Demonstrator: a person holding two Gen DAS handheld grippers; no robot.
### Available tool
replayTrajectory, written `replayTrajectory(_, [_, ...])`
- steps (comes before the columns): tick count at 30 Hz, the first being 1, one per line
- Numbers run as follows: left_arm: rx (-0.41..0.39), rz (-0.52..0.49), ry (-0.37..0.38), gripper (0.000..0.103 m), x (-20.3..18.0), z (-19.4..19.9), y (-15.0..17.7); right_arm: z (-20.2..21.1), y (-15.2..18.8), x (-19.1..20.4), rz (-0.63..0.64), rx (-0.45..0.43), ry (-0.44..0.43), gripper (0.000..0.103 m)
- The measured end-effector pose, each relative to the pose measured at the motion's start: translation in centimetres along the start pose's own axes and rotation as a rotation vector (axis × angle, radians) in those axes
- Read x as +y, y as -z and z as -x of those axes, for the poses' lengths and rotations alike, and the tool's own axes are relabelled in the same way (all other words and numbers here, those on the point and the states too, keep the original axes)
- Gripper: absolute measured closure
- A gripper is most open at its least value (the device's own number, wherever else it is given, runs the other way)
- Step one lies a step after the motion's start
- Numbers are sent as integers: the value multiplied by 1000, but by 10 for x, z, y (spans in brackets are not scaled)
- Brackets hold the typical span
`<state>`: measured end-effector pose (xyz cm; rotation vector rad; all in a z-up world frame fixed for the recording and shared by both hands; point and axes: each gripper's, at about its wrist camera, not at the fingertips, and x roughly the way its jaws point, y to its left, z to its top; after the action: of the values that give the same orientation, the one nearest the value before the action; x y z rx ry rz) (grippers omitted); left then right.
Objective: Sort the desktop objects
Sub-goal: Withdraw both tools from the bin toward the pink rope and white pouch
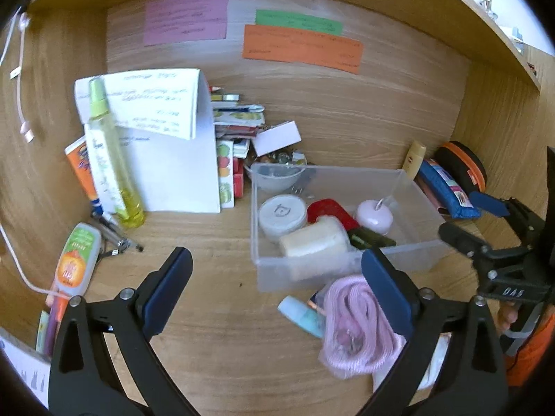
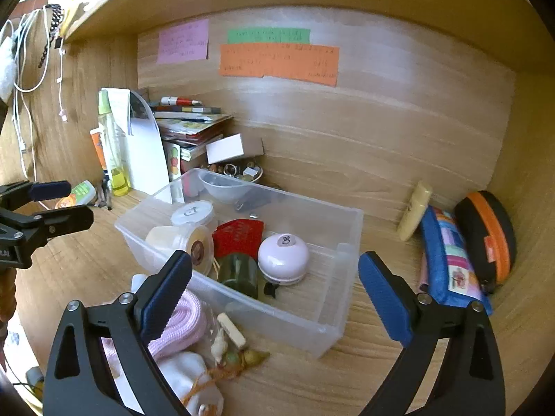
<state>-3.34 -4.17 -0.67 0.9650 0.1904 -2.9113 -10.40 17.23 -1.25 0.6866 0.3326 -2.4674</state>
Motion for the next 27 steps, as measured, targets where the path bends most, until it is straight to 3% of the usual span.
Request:
replayTrajectory(7, [40, -9, 3, 4, 5, 6, 29, 17, 15, -4, -26, 19, 24, 6])
replayTrajectory(14, [103, 14, 68, 4, 1, 1, 49, 20, 49, -1, -47, 108, 35, 6])
replayTrajectory(27, [94, 32, 89, 4, -11, 14, 66, 22, 94, 41, -16, 233, -178, 6])
